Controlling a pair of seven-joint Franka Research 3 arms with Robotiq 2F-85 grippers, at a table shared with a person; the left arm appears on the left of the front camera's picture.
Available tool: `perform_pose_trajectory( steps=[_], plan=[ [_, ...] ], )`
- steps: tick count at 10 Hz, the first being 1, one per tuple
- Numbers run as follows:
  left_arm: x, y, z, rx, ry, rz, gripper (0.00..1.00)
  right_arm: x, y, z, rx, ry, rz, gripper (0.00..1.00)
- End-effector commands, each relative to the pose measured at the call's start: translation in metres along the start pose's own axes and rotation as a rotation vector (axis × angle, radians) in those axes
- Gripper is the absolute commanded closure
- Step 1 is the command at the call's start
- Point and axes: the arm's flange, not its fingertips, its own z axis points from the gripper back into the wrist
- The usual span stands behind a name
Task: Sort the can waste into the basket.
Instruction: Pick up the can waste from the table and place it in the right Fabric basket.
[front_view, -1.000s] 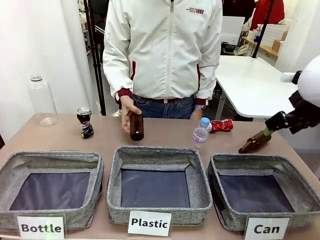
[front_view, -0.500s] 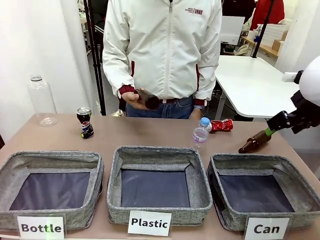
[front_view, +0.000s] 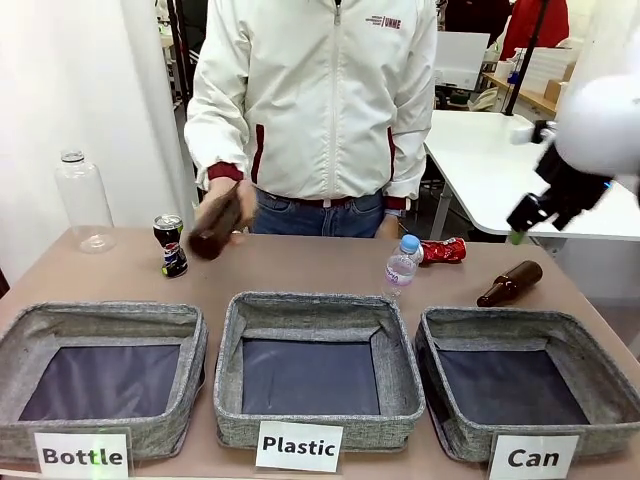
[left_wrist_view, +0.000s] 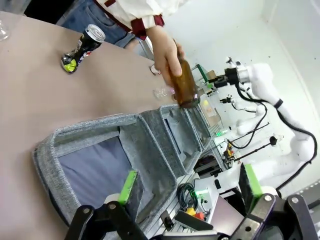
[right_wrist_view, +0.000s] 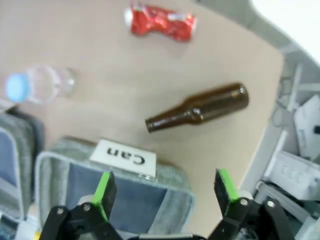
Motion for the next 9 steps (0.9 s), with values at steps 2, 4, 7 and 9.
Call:
perform_pose_trajectory(
  steps=[2, 4, 7, 9],
  plan=[
    [-0.002, 0.000, 0.002, -0.011, 0.002, -0.023, 0.00, 0.087, -0.004, -0.016, 0.054, 0.107, 0.000, 0.00],
    [0.000, 0.000, 0.000, 0.000, 0.000, 0.000, 0.00, 0.107, -0.009, -0.030, 0.095, 0.132, 0.112, 0.00],
    [-0.032, -0.077, 0.062, -0.192, 0.161, -0.142, 0.00, 0.132, -0.023, -0.042, 0.167, 0.197, 0.547, 0.00],
    [-0.060, -0.085, 0.076, -0.252, 0.301, -0.108, 0.00, 0.143, -0.028, -0.051, 0.105, 0.180, 0.787, 0.00]
  ],
)
